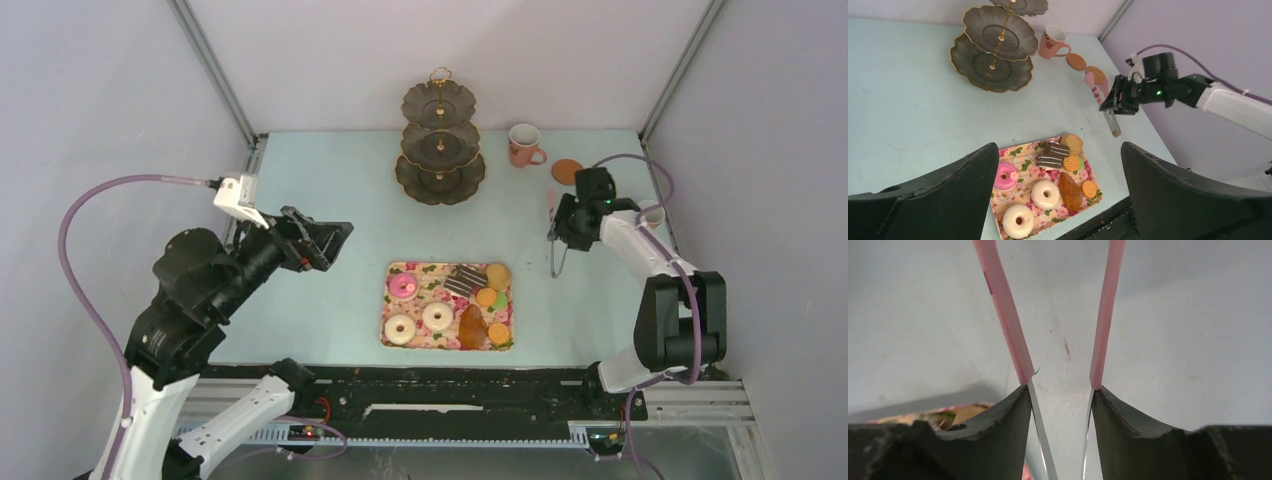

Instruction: Serve the afternoon tea

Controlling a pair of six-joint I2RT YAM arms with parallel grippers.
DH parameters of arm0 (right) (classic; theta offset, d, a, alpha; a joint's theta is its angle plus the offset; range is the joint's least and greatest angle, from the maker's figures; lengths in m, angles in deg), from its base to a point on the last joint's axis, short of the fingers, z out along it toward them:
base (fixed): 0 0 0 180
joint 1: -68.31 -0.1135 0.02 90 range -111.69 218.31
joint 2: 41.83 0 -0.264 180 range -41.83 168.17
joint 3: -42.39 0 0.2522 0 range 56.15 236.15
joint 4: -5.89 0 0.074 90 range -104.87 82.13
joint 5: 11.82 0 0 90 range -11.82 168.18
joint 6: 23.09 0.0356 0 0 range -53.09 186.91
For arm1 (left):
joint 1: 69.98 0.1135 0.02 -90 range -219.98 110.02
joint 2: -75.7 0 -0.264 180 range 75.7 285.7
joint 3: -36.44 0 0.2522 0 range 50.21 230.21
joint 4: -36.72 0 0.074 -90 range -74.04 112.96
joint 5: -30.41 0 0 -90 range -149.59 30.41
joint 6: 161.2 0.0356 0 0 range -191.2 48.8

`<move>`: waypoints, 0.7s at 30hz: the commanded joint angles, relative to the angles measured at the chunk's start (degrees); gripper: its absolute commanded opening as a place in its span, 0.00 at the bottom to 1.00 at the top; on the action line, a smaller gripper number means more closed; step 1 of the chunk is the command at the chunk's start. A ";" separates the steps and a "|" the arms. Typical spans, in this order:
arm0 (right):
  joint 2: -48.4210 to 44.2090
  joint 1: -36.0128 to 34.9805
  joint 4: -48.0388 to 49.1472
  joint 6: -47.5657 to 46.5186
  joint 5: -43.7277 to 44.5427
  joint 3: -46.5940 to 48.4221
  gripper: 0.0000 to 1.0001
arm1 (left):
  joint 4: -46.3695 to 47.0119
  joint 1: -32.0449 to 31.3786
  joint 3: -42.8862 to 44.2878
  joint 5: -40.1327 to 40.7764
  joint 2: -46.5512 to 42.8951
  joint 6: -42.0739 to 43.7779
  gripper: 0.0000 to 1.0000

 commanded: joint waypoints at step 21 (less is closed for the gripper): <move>-4.71 14.91 -25.13 -8.45 -25.71 11.73 0.56 | 0.86 -0.20 12.59 -5.06 17.26 2.77 0.98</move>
